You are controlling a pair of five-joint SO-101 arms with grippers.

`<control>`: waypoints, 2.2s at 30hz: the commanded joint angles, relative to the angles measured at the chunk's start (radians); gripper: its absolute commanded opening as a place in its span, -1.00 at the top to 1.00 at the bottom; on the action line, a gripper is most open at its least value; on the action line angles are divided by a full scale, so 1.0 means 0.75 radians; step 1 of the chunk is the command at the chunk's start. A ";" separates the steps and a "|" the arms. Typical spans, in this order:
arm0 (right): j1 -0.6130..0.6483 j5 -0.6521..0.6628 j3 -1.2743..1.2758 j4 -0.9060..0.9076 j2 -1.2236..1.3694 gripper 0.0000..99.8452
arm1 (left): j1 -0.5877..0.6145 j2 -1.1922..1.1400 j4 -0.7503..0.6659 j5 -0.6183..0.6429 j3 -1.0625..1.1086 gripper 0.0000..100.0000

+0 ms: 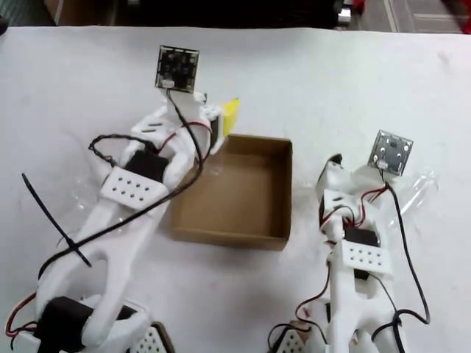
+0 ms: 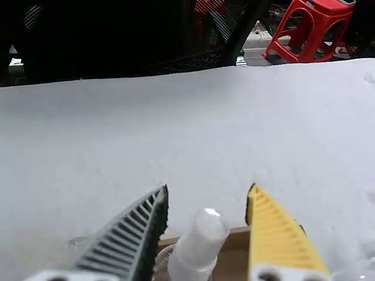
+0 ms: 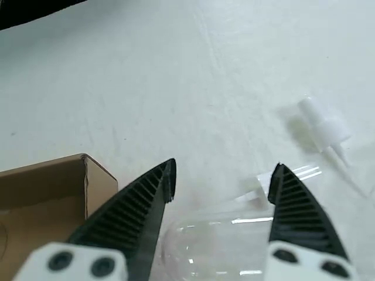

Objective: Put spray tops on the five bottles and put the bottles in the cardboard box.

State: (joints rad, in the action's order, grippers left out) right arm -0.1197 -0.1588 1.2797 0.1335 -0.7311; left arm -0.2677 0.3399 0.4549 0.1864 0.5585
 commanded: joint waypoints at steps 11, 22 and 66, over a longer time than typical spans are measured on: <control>0.005 0.004 -0.018 -0.030 0.001 0.53 | 0.308 0.774 0.407 -0.192 -0.076 0.59; 0.005 0.004 -0.014 -0.030 0.003 0.53 | 0.854 0.738 0.872 -0.792 -0.078 0.59; 0.003 0.004 -0.012 -0.021 0.003 0.53 | 0.543 0.404 0.074 -0.184 0.743 0.59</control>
State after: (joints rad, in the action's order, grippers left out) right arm -0.1197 -0.1603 1.2797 0.1335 -0.7311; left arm 0.1481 0.6467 0.5363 0.0345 1.1231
